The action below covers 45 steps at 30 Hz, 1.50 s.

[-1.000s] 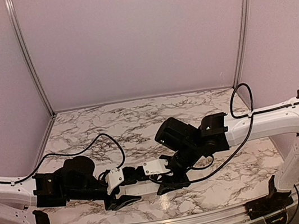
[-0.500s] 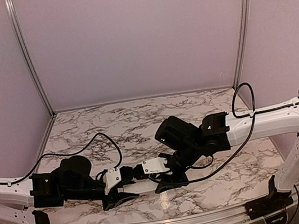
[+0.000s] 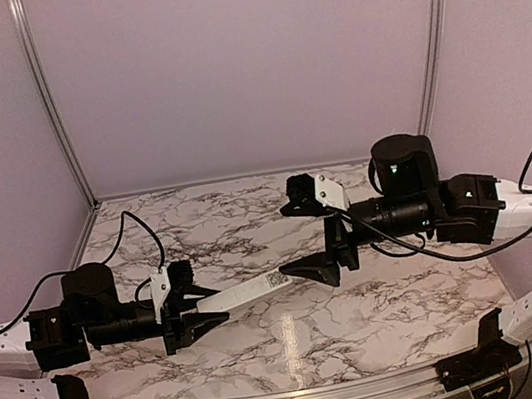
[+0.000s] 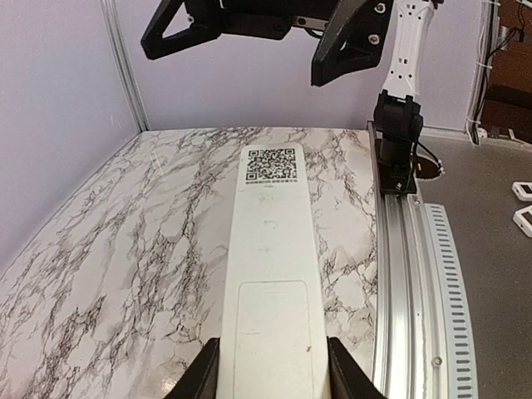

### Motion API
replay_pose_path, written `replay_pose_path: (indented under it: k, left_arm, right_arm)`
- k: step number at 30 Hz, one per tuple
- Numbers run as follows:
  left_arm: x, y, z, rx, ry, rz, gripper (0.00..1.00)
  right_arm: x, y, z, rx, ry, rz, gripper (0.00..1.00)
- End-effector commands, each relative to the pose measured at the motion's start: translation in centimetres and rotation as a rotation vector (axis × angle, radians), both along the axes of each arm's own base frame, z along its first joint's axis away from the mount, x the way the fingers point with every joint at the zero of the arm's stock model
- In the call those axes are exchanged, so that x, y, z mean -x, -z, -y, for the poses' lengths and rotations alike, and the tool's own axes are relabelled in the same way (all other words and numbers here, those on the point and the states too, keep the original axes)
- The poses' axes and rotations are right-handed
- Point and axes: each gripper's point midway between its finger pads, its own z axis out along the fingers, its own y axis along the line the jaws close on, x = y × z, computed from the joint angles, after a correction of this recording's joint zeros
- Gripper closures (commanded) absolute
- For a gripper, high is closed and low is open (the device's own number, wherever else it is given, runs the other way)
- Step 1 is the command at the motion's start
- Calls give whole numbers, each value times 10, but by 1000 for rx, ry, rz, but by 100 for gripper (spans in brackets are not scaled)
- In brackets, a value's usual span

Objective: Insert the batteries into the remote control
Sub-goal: Pass from the left arm to the right

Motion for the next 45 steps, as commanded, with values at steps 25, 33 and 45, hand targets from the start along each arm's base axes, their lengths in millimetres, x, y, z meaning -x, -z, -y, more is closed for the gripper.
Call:
replay_pose_path:
  k: [25, 33, 45]
  left_arm:
    - [15, -137, -9, 540, 176, 69, 79]
    - [14, -132, -9, 547, 167, 60, 79]
    - [15, -129, -5, 558, 181, 43, 78]
  right_arm:
    - [65, -80, -32, -421, -411, 24, 35]
    - [64, -93, -36, -493, -412, 6, 38]
    - [65, -101, -47, -535, -415, 12, 38]
